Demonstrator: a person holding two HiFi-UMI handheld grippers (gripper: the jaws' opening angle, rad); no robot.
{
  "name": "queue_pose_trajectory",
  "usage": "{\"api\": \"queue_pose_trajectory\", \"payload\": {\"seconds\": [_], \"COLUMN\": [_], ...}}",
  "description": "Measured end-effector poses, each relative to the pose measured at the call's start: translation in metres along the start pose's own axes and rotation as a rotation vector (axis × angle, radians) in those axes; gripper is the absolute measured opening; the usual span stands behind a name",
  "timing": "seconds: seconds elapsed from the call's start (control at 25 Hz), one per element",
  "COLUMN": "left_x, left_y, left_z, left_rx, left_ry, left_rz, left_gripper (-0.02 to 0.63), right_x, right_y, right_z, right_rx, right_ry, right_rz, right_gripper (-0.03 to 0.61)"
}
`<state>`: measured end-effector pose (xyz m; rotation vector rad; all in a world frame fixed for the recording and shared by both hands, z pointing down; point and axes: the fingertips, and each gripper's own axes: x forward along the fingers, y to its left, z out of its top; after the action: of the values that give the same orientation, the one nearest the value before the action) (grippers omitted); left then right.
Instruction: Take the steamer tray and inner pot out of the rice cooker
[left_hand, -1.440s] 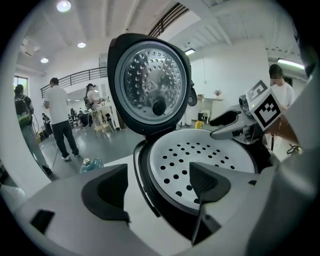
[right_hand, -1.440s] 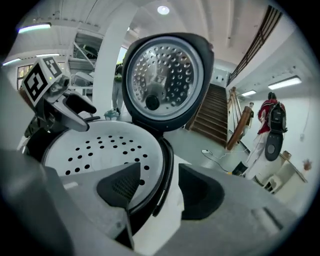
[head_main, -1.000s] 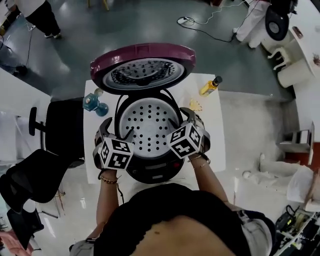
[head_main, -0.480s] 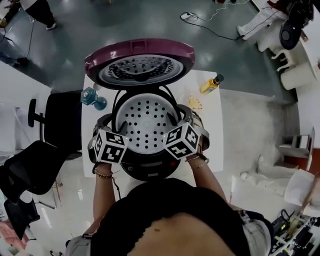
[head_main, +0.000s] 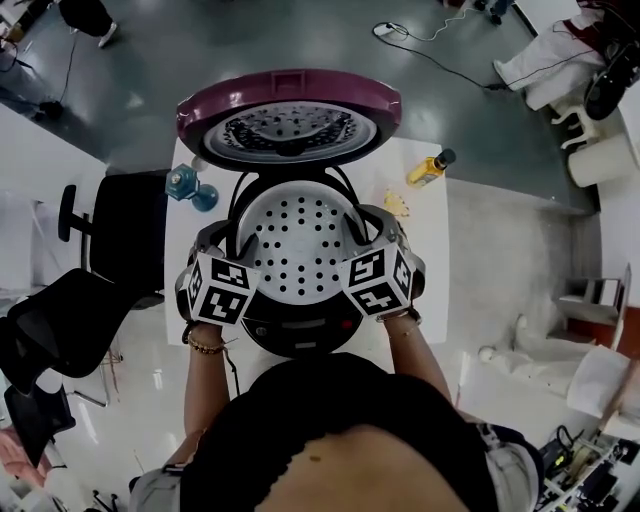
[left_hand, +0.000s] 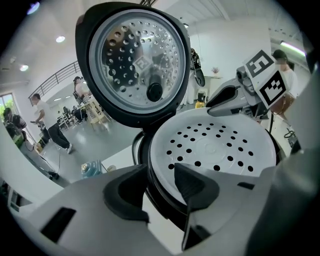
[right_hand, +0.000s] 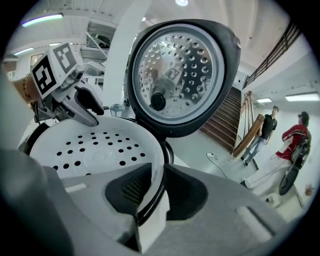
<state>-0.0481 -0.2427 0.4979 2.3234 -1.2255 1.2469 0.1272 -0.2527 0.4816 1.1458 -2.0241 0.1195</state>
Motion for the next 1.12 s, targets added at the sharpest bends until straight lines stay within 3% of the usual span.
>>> {"api": "queue_pose_trajectory", "payload": {"seconds": [0.12, 0.36, 0.52, 0.88, 1.12], "left_x": [-0.001, -0.002, -0.003, -0.006, -0.02], "left_y": [-0.002, -0.003, -0.003, -0.003, -0.015], "left_z": [0.0, -0.001, 0.0, 0.003, 0.019], "left_rx": [-0.005, -0.015, -0.035, -0.068, -0.175], "left_ry": [-0.005, -0.01, -0.018, -0.046, -0.148], "left_rz": [-0.01, -0.023, -0.033, -0.054, -0.165], "left_gripper": [0.153, 0.152, 0.158, 0.158, 0.107], "right_x": [-0.004, -0.01, -0.018, -0.032, -0.052], "right_y": [-0.002, -0.013, -0.021, -0.027, -0.039], "right_z": [0.004, 0.005, 0.016, 0.029, 0.032], "right_rx": [0.068, 0.429, 0.582, 0.715, 0.754], "right_ry": [-0.043, -0.196, -0.308, -0.442, -0.506], "right_rz": [0.006, 0.111, 0.177, 0.271, 0.276], "right_gripper": [0.072, 0.043, 0.032, 0.025, 0.025]}}
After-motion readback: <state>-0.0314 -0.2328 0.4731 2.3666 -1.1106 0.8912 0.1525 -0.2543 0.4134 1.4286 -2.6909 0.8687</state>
